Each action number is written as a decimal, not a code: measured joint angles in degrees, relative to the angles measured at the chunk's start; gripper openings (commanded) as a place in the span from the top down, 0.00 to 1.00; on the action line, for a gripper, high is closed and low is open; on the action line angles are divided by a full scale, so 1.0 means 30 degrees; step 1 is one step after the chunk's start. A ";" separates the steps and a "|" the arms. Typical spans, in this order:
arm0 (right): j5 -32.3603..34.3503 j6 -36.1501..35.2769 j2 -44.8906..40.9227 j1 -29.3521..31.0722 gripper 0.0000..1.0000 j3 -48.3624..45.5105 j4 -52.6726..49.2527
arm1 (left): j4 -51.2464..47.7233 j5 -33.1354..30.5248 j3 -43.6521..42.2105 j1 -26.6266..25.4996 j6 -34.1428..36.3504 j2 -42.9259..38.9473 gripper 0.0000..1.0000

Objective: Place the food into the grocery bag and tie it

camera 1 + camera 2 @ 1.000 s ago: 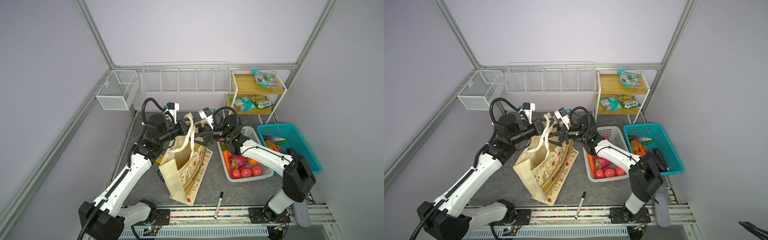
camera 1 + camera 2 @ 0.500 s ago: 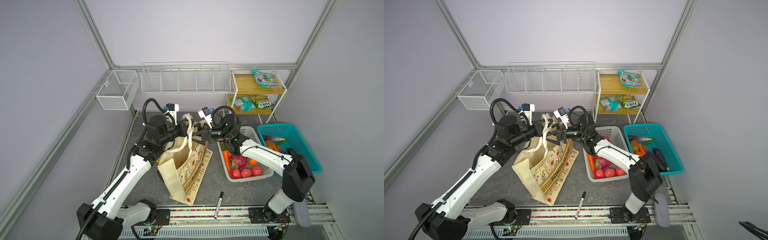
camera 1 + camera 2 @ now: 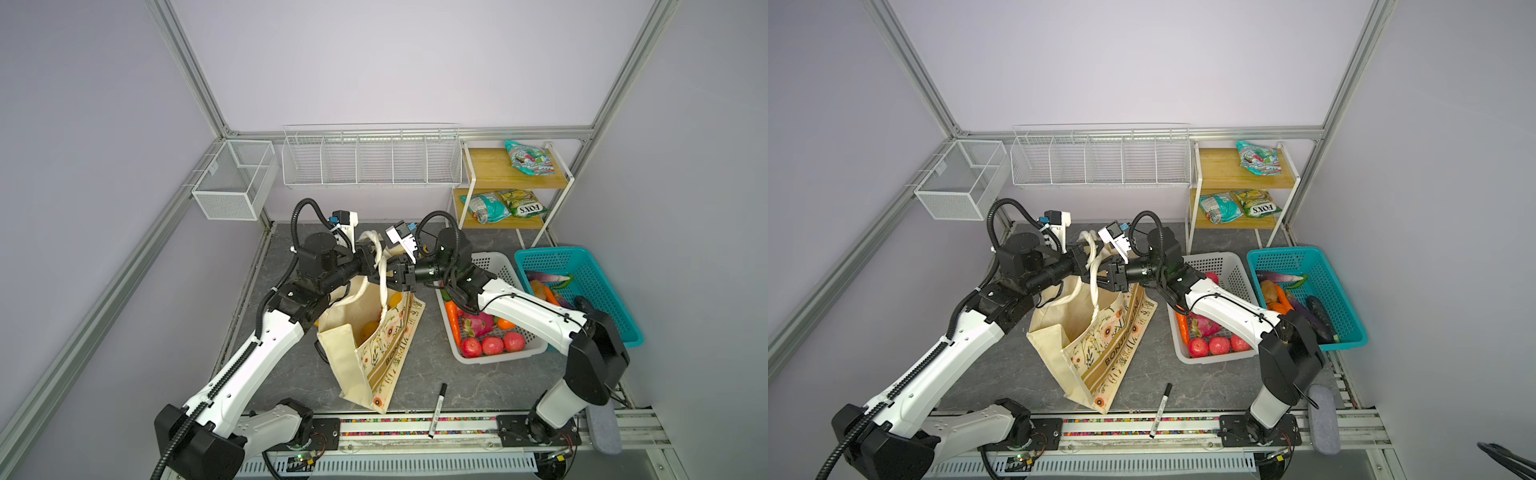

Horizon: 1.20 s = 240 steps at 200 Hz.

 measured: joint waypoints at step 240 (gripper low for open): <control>0.6608 -0.7621 -0.5319 -0.0670 0.93 -0.1581 -1.0484 | -0.2812 0.3606 -0.0350 0.2069 -0.0197 -0.2222 1.00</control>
